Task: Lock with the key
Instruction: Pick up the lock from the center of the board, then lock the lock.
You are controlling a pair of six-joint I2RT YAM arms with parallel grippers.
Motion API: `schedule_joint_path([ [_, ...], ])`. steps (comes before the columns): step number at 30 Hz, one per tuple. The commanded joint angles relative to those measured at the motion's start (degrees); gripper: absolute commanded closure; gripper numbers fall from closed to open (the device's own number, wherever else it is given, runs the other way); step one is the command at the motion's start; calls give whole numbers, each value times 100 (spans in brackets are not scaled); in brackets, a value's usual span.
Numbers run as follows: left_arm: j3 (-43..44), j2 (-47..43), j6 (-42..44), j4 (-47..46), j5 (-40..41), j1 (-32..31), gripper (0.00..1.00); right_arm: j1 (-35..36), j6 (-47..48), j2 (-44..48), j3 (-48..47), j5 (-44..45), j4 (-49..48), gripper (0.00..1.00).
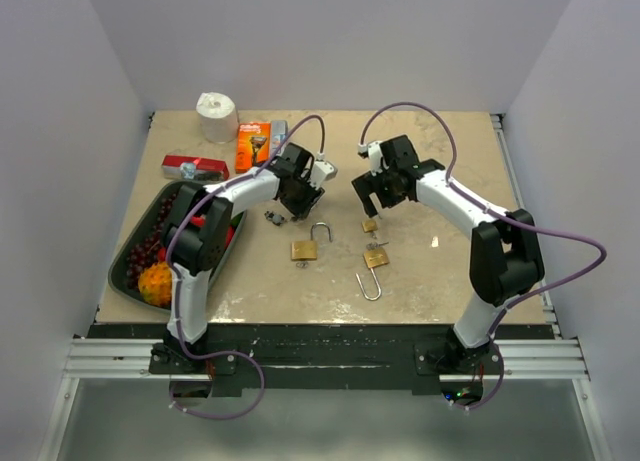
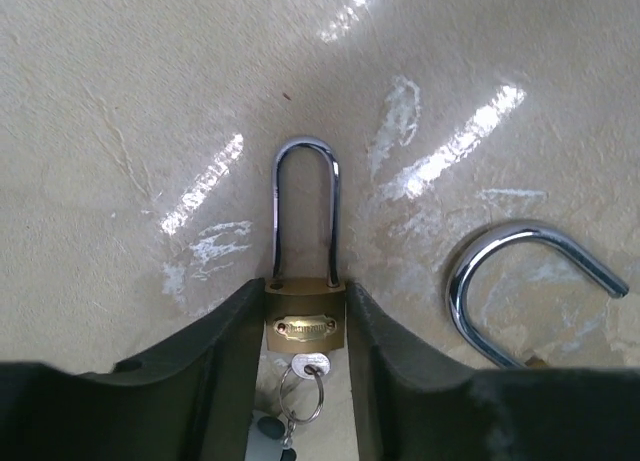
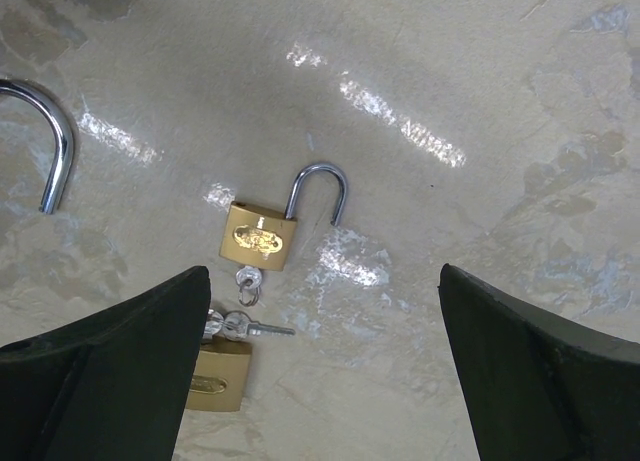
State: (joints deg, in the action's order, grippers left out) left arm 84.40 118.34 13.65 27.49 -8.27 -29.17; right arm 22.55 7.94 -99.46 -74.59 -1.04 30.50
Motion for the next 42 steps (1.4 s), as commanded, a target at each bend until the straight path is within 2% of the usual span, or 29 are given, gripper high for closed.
schedule_joint_path([
  [1,235,259,-310,125,36,-10,65,-101,-82,296,-346,-63,79,1],
  [5,349,216,-538,266,-288,-10,84,-346,-267,322,-565,-186,79,1],
  [6,488,198,-539,292,-463,-19,93,-408,-311,339,-679,-360,79,1],
  [7,611,163,-547,353,-700,-27,98,-452,-372,383,-723,-432,0,1],
  [8,743,163,-652,406,-780,-28,100,-522,-399,444,-750,-485,-79,1],
  [13,1815,92,-1091,363,-1176,-19,100,-585,-522,1024,-469,-835,-1228,1],
  [16,2475,40,-1539,302,-1430,-19,100,-585,-487,1096,-661,-916,-1328,1],
  [19,2608,-196,-2207,-347,-1467,-10,100,-585,-461,964,-1127,-907,-1231,1],
  [23,2643,-444,-3515,-1436,-1160,-10,100,-593,-399,885,-1479,-863,-1362,1],
  [28,3346,-382,-4648,-1921,-843,16,100,-593,-373,1191,-1489,-871,-1888,1],
  [30,3294,-435,-4993,-2255,-860,16,100,-585,-443,1315,-1297,-1107,-2100,1],
  [35,2609,-786,-6232,-3378,-799,86,100,-585,-1023,1798,-253,-1354,-3540,1],
  [36,2556,-830,-6382,-3477,-781,95,100,-585,-1110,1859,-110,-1425,-4047,2],
  [42,2187,-883,-7823,-4084,-1097,262,100,-576,-1584,2115,436,-1680,-5524,4],
])
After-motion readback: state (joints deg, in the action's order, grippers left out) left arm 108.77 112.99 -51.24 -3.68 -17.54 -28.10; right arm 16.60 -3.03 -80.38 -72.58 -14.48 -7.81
